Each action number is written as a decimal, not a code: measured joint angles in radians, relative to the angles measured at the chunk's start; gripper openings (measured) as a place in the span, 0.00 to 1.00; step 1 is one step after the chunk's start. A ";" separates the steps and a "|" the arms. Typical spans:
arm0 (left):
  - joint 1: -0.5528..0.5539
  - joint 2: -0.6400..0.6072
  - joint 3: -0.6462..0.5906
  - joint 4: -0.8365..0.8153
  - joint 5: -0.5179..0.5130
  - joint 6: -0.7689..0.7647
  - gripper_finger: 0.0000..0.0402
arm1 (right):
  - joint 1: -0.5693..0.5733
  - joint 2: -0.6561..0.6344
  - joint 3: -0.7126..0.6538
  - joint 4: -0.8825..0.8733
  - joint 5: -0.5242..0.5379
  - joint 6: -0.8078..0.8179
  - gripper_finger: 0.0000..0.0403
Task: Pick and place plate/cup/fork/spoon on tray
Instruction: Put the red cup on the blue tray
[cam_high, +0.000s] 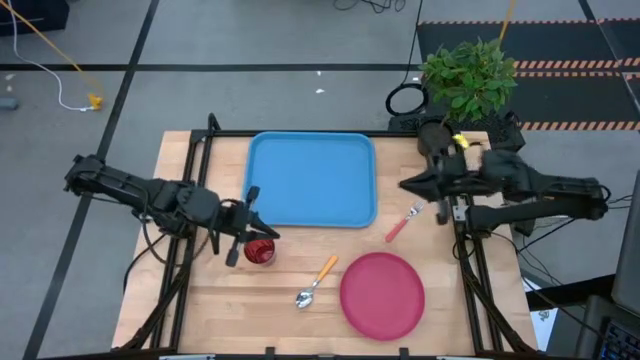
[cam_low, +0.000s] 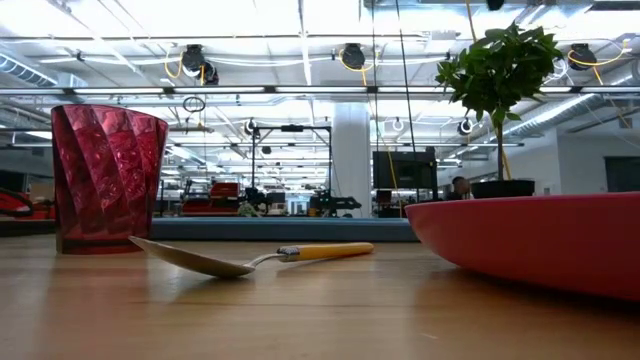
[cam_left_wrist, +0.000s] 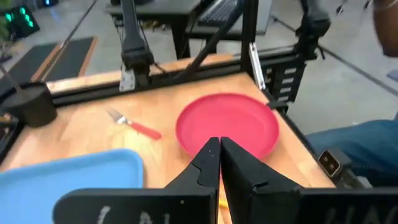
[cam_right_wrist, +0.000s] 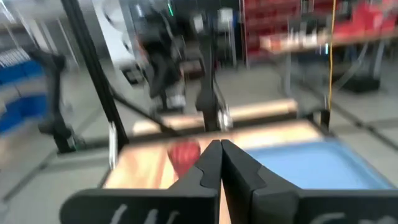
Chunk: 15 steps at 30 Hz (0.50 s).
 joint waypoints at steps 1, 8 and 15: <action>-0.010 0.008 0.000 -0.005 -0.017 -0.010 0.02 | 0.001 0.036 0.018 -0.022 0.000 0.001 0.00; -0.116 0.081 0.000 -0.027 -0.123 -0.081 0.02 | 0.036 0.231 0.038 -0.074 0.000 0.054 0.00; -0.228 0.164 0.000 -0.009 -0.146 -0.164 0.09 | 0.123 0.367 0.038 -0.077 0.004 0.148 0.00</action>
